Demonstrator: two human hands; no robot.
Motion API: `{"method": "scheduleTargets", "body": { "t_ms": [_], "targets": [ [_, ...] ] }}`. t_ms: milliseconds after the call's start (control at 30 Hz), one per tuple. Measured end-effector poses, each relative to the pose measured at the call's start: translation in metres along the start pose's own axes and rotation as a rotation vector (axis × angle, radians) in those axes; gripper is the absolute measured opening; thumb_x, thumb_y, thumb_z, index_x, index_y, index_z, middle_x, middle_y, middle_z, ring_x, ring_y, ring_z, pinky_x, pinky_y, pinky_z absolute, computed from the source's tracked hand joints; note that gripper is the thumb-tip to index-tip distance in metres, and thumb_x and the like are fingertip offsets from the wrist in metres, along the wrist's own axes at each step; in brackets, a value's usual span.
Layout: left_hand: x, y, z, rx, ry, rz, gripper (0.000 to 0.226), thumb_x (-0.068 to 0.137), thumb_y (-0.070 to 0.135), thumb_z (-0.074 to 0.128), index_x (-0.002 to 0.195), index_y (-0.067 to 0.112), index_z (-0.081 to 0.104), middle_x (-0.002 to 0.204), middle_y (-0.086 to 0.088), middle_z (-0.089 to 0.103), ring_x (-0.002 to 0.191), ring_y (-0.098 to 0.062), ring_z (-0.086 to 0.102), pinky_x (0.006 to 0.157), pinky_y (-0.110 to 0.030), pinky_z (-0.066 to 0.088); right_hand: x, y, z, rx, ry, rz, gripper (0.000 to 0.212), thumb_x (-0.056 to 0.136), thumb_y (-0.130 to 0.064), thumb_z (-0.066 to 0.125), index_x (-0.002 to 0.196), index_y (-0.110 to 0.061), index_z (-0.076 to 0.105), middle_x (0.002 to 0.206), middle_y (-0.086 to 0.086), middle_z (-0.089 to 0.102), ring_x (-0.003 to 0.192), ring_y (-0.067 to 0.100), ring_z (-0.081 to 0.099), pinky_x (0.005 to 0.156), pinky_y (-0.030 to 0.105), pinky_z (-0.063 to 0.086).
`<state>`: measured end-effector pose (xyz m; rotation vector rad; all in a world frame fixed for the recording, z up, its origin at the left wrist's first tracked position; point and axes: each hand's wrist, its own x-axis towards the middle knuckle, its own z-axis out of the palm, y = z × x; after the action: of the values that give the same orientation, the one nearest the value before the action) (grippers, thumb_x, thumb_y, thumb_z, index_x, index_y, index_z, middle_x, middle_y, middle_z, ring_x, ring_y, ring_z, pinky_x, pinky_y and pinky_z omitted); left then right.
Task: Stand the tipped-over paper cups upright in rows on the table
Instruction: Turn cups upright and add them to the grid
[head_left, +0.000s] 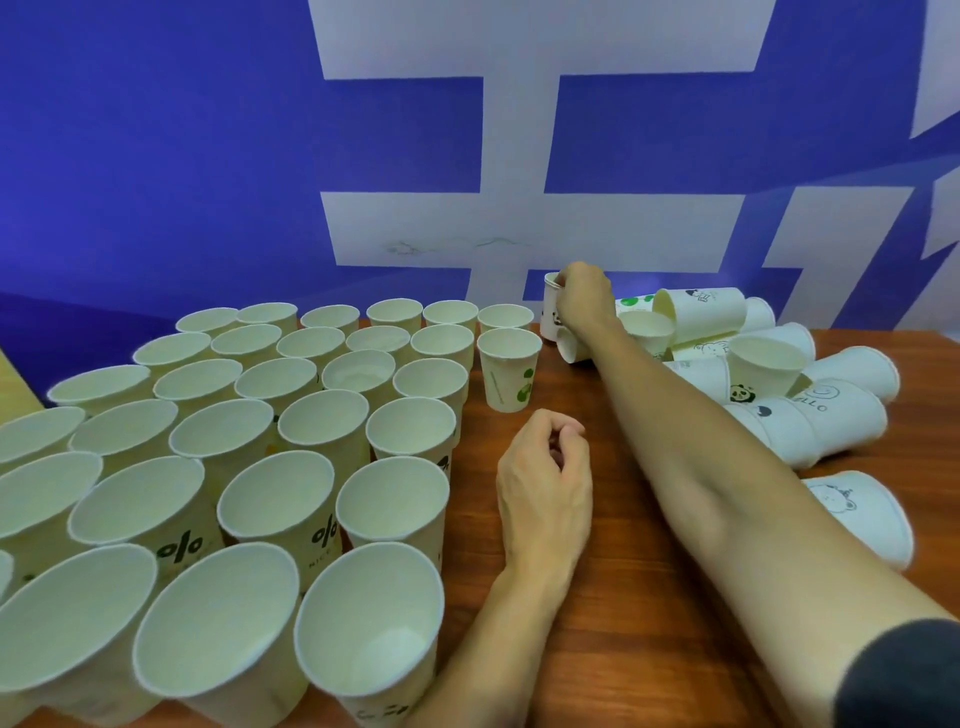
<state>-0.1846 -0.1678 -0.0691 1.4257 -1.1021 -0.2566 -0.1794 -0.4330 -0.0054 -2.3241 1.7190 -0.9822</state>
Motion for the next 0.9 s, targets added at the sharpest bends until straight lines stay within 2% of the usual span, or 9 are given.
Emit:
{"method": "scheduleTargets", "body": {
  "t_ms": [100,200,367,467,567,667,767,833,900],
  "targets": [
    [0.0,0.003,0.0,0.002,-0.045,-0.002,0.017,0.094,0.023,0.049,0.086,0.026,0.063,0.072,0.013,0.059,0.07,-0.006,0.055,0.06,-0.01,0.038,-0.012,-0.005,-0.025,0.052,0.084,-0.035,0.024,0.092,-0.005,0.049,0.096,-0.011,0.071,0.09,0.013,0.069,0.084,0.033,0.063,0.062,0.034,0.044],
    [-0.003,0.009,-0.002,0.009,-0.108,0.033,0.016,0.094,0.024,0.049,0.086,0.028,0.063,0.07,0.012,0.058,0.067,-0.006,0.054,0.058,-0.012,0.038,-0.033,-0.005,-0.058,0.089,0.155,-0.069,0.021,0.091,-0.015,0.05,0.092,-0.015,0.071,0.081,0.01,0.067,0.078,0.032,0.061,0.061,0.036,0.046],
    [-0.011,0.029,-0.007,-0.058,-0.179,0.077,0.013,0.094,0.021,0.052,0.089,0.025,0.064,0.07,0.012,0.058,0.059,-0.002,0.051,0.056,-0.012,0.038,-0.079,0.004,-0.104,0.201,0.199,-0.1,0.024,0.092,-0.023,0.05,0.102,-0.016,0.072,0.089,0.006,0.072,0.078,0.027,0.066,0.071,0.042,0.055],
    [-0.018,0.048,-0.012,-0.104,-0.155,0.121,0.012,0.094,0.019,0.054,0.093,0.023,0.066,0.077,0.01,0.063,0.065,-0.002,0.054,0.058,-0.011,0.041,-0.112,0.009,-0.125,0.293,0.201,-0.116,0.023,0.092,-0.026,0.049,0.102,-0.024,0.07,0.081,-0.003,0.072,0.062,0.013,0.069,0.073,0.037,0.054],
    [-0.016,0.07,-0.019,-0.096,-0.062,0.283,0.012,0.09,0.012,0.058,0.097,0.018,0.065,0.086,0.008,0.064,0.074,-0.003,0.057,0.065,-0.01,0.042,-0.141,0.012,-0.136,0.368,0.143,-0.116,0.018,0.093,-0.026,0.051,0.097,-0.023,0.068,0.068,-0.008,0.066,0.056,0.008,0.067,0.073,0.034,0.053],
    [-0.002,0.09,-0.03,0.068,0.026,0.457,0.027,0.082,0.011,0.065,0.108,0.017,0.062,0.103,0.007,0.061,0.093,-0.01,0.057,0.077,-0.02,0.045,-0.166,0.012,-0.144,0.412,0.073,-0.174,0.014,0.092,-0.025,0.054,0.095,-0.021,0.068,0.065,-0.007,0.066,0.057,0.002,0.064,0.071,0.028,0.049],
    [0.014,0.099,-0.038,0.353,0.014,0.523,0.05,0.075,0.016,0.068,0.124,0.019,0.057,0.12,-0.002,0.057,0.103,-0.021,0.051,0.084,-0.034,0.045,-0.188,0.009,-0.15,0.518,0.013,-0.226,0.012,0.093,-0.016,0.056,0.093,-0.015,0.068,0.061,-0.009,0.062,0.05,-0.005,0.057,0.058,0.01,0.038],
    [0.02,0.102,-0.044,0.514,-0.048,0.532,0.062,0.075,0.021,0.068,0.134,0.02,0.05,0.135,-0.006,0.049,0.115,-0.028,0.047,0.093,-0.044,0.043,-0.199,0.008,-0.149,0.612,-0.048,-0.26,0.011,0.095,-0.015,0.055,0.092,-0.014,0.067,0.06,-0.004,0.065,0.049,0.0,0.06,0.058,0.013,0.041],
    [0.026,0.103,-0.05,0.671,-0.107,0.479,0.071,0.076,0.026,0.069,0.141,0.023,0.041,0.148,-0.008,0.036,0.129,-0.03,0.038,0.101,-0.044,0.037,-0.205,0.009,-0.142,0.703,-0.121,-0.281,0.013,0.096,-0.016,0.054,0.089,-0.021,0.064,0.062,-0.002,0.067,0.05,0.017,0.067,0.062,0.025,0.047]
  ]
}}
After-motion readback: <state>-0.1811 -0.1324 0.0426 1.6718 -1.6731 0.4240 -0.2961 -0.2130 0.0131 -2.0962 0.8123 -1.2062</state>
